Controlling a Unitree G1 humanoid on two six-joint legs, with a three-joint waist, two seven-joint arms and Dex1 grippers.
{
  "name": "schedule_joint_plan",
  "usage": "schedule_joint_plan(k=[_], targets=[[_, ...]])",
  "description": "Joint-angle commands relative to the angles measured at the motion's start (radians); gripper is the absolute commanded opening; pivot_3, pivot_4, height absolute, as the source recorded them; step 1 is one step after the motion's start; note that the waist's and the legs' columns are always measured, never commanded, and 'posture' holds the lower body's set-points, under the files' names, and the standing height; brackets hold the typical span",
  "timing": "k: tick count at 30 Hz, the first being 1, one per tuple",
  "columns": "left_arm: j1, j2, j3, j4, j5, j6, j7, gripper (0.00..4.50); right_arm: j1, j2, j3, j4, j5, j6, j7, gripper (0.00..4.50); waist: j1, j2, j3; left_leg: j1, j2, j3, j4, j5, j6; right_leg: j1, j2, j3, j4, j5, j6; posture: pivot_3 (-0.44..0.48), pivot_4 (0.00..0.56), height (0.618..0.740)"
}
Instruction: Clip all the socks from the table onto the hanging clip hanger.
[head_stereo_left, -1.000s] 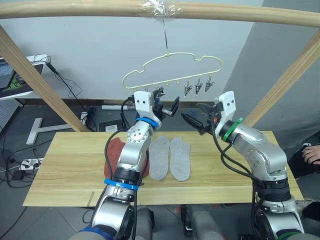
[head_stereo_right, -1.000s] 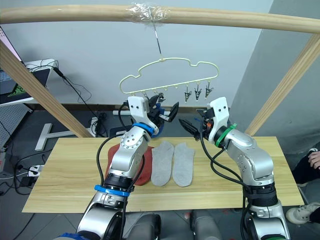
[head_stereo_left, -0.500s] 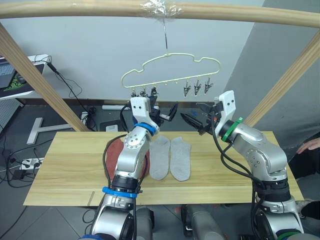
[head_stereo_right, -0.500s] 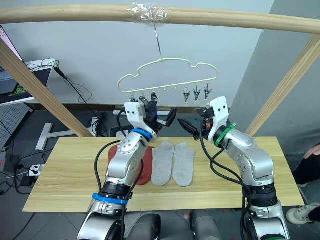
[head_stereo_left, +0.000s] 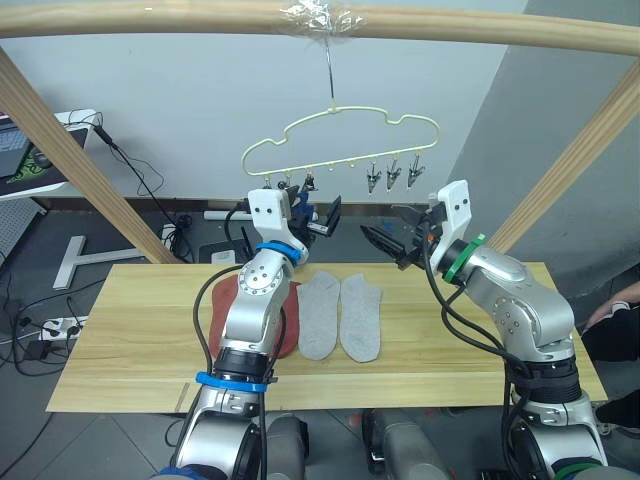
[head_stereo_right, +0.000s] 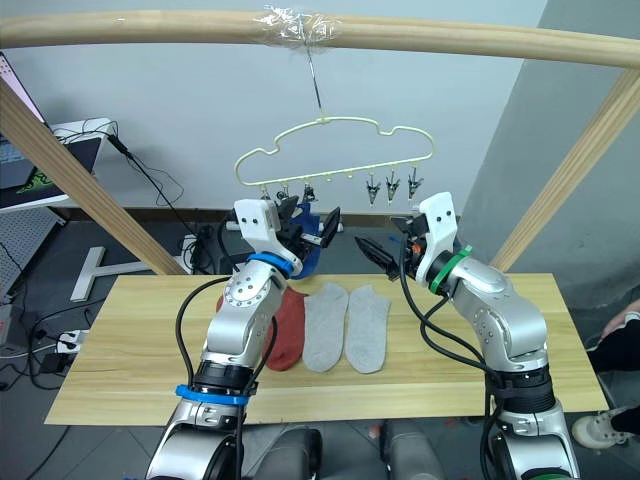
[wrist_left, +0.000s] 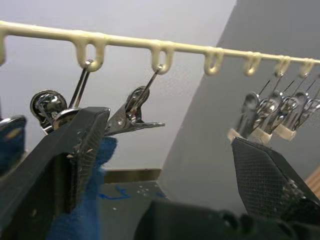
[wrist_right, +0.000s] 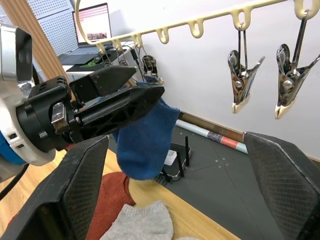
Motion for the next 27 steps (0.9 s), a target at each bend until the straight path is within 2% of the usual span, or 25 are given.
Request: schedule_joint_plan(k=[1, 13, 27], targets=[[-0.002, -0.007, -0.003, -0.020, 0.026, -0.038, 0.031, 4.50, -0.009, -0.004, -0.016, -0.052, 0.017, -0.022, 0.002, 4.46, 0.000, 0.000, 0.000, 0.000, 0.000, 0.000, 0.000, 0.000, 0.000, 0.000, 0.000, 0.000, 0.000, 0.000, 0.000, -0.045, 0.186, 0.740], [-0.112, -0.028, -0.019, 0.156, 0.043, -0.061, 0.011, 4.50, -0.010, -0.004, -0.023, -0.055, 0.016, -0.018, -0.011, 4.46, -0.001, 0.000, -0.001, 0.000, 0.000, 0.000, 0.000, 0.000, 0.000, 0.000, 0.000, 0.000, 0.000, 0.000, 0.000, -0.072, 0.180, 0.740], [-0.162, -0.061, 0.004, 0.182, -0.028, -0.072, -0.051, 4.50, -0.004, 0.000, -0.027, -0.059, 0.018, -0.018, -0.027, 4.46, -0.001, 0.000, -0.001, 0.000, 0.000, 0.000, 0.001, 0.000, 0.000, 0.000, 0.000, 0.000, 0.001, 0.001, 0.000, -0.078, 0.182, 0.740]])
